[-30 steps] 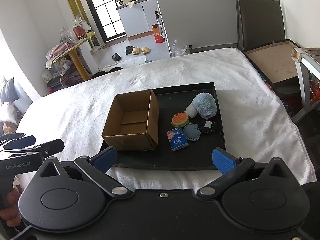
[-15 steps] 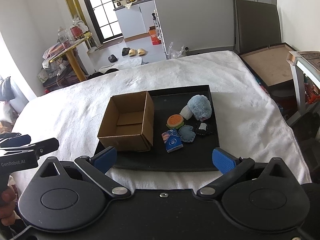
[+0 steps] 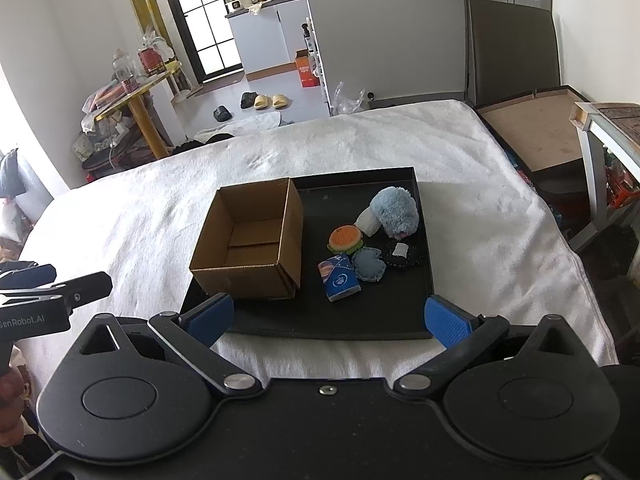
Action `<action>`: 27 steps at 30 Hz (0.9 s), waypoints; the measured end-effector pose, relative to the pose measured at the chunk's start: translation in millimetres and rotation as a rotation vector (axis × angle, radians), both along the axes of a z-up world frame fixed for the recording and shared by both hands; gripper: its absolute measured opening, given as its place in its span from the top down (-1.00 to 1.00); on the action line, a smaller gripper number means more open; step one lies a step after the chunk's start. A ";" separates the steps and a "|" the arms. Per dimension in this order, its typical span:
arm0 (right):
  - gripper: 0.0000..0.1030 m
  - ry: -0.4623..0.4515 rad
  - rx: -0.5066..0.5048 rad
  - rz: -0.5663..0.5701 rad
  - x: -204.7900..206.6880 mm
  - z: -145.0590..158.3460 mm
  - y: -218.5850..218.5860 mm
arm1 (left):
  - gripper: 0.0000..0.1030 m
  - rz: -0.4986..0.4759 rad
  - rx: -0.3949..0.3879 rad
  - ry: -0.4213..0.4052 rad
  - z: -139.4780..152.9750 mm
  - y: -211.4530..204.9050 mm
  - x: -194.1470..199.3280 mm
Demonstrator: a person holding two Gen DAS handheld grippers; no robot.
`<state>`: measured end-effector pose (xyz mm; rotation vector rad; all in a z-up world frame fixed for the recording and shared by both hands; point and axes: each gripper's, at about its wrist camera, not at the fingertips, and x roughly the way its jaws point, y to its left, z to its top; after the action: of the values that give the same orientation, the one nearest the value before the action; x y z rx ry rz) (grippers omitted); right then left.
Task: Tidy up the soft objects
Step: 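Move both tools toward the black tray with the cardboard box, then close the left tool on the box wall while the right tool reaches toward the denim pad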
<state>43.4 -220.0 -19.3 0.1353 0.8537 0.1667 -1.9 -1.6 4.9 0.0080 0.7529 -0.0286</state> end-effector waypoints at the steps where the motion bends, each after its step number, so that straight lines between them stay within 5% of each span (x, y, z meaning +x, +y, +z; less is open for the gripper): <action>1: -1.00 0.001 -0.002 0.002 0.1 -0.3 0.7 | -0.99 -0.001 0.001 -0.001 0.2 -0.3 -0.4; 27: -1.00 0.024 0.000 0.006 5.5 -17.6 2.2 | -0.99 -0.023 -0.028 0.048 -21.6 -0.1 11.5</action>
<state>48.9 -217.9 -36.9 0.1347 0.8782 0.1704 9.7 -1.6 -16.8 -0.0110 0.8007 -0.0612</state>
